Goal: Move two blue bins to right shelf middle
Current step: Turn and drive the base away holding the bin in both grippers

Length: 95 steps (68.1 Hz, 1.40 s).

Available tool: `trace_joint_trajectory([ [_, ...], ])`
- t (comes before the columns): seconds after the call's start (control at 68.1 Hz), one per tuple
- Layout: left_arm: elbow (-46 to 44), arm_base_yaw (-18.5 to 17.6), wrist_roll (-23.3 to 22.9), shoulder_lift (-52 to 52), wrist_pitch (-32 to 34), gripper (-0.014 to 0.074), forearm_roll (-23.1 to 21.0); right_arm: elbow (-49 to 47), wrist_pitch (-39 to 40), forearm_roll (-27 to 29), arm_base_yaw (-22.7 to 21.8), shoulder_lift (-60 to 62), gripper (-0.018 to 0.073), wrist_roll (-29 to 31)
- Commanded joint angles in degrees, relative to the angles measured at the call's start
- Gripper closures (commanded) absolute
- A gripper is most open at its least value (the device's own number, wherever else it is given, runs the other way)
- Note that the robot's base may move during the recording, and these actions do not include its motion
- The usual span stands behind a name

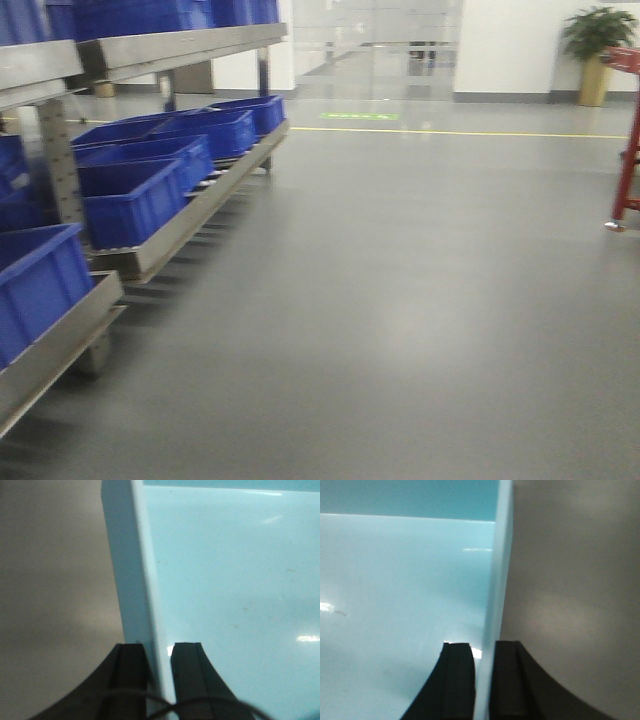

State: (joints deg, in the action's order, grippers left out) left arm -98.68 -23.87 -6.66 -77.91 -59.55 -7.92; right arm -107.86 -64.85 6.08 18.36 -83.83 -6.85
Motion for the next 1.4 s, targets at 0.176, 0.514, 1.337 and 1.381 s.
trace_joint_trajectory([
  [0.176,-0.3,0.2,0.6,0.9,1.0,0.0707,0.6,-0.7,2.8,-2.3,-0.5,0.5,0.0712,1.0],
  [0.514,-0.3,0.2,0.6,0.9,1.0,0.0707,0.6,-0.7,2.8,-2.3,-0.5,0.5,0.0712,1.0],
  [1.337,-0.3,0.2,0.6,0.9,1.0,0.0707,0.6,-0.7,2.8,-2.3,-0.5,0.5,0.0712,1.0],
  [1.381,-0.3,0.2,0.6,0.9,1.0,0.0707,0.6,-0.7,2.8,-2.3,-0.5,0.5,0.0712,1.0],
])
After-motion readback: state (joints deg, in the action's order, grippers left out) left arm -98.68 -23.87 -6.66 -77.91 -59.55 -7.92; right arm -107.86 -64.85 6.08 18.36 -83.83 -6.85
